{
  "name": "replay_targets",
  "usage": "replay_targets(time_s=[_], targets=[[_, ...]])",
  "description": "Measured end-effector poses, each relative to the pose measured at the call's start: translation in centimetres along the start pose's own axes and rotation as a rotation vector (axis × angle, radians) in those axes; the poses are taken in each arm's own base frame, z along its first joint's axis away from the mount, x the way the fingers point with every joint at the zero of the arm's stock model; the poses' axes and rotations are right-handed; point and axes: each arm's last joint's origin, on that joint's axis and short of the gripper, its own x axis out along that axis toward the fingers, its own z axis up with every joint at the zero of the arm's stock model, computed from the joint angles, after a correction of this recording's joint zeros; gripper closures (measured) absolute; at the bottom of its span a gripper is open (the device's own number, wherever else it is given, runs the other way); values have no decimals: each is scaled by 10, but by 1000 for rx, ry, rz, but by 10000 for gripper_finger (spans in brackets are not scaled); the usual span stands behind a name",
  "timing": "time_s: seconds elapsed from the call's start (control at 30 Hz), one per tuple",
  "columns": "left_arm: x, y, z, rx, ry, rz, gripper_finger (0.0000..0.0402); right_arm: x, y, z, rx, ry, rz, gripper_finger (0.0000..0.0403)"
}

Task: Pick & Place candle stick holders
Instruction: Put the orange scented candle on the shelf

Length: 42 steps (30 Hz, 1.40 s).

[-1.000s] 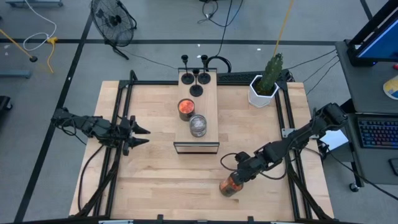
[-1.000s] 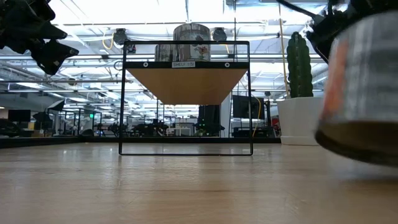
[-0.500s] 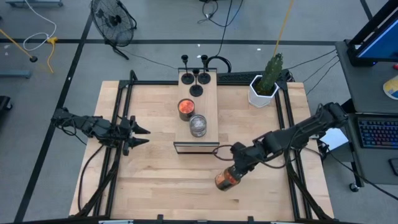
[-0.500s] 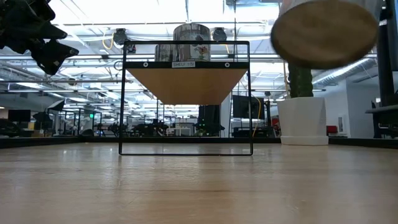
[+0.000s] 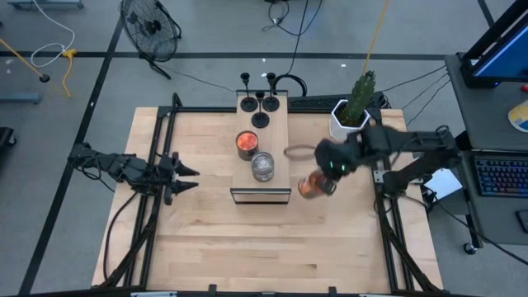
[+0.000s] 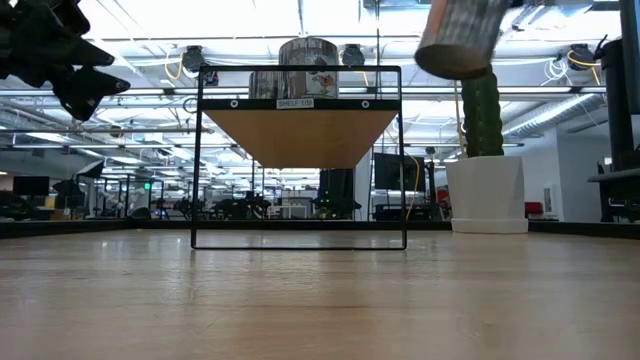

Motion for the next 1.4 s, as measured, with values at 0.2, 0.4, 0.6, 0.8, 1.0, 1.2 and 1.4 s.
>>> replay_targets(time_s=[0.2,0.4,0.6,0.8,1.0,1.2,1.4], targets=[[0,2,1,-2,-35,75,199,-8,-40,34,-89,-54,-38,403],[0,2,2,-2,-39,84,199,-7,-74,60,-118,-88,-16,403],[0,2,2,-6,-39,84,199,-5,-96,80,-134,-131,-15,403],[0,2,2,-7,-39,84,199,-6,-99,103,-192,-148,-5,403],[0,2,2,-10,-39,84,199,5,-93,133,-269,-137,-18,403],[0,2,1,-11,-38,84,199,17,-87,159,-345,-128,-22,403],[0,2,1,-13,-38,85,199,24,-84,172,-387,-127,-26,403]])
